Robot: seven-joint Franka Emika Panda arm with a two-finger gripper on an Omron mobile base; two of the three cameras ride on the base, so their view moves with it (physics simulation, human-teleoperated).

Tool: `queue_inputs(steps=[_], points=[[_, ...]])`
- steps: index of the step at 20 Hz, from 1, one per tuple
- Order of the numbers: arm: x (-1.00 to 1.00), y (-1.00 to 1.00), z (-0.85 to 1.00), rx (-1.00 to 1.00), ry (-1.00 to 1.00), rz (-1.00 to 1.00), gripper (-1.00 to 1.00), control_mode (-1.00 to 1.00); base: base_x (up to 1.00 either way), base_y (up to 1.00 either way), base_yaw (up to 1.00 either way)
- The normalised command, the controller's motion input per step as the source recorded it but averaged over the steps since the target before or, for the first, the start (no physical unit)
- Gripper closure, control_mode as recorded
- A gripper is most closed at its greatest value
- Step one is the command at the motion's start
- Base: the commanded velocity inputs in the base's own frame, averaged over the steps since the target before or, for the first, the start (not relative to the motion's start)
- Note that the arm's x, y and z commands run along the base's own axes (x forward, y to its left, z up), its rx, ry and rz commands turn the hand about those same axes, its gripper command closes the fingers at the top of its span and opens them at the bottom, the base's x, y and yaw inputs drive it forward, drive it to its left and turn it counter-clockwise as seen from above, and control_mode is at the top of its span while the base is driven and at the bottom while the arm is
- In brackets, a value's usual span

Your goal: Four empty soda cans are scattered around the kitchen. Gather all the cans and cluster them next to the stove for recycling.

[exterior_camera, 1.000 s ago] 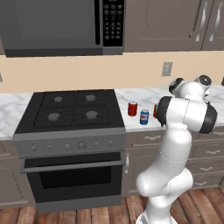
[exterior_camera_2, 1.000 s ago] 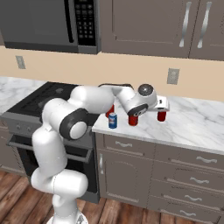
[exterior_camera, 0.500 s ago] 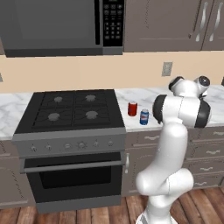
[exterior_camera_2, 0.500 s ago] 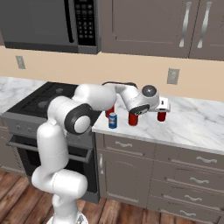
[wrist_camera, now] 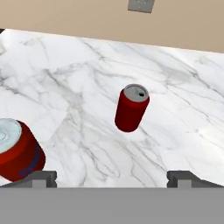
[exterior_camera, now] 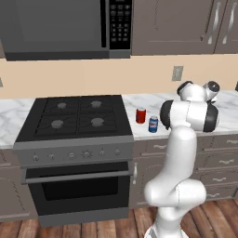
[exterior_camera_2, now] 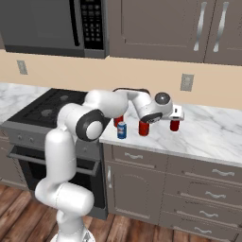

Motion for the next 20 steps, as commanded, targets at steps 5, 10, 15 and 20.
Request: queue_inputs(steps=[5,10,15,20], points=[[0.32,-0.1,-0.01,0.0,0.0,0.0,-1.0,-1.0,0.0,0.0,0.0],[0.29,-0.12,-0.08,0.0,0.0,0.0,-1.0,-1.0,0.0,0.0,0.0],[0.19,-0.16,-0.11,0.02,0.0,0.0,-1.0,-1.0,0.0,0.0,0.0],[0.17,-0.18,-0.1,0.01,0.0,0.0,-1.0,-1.0,0.0,0.0,0.0]])
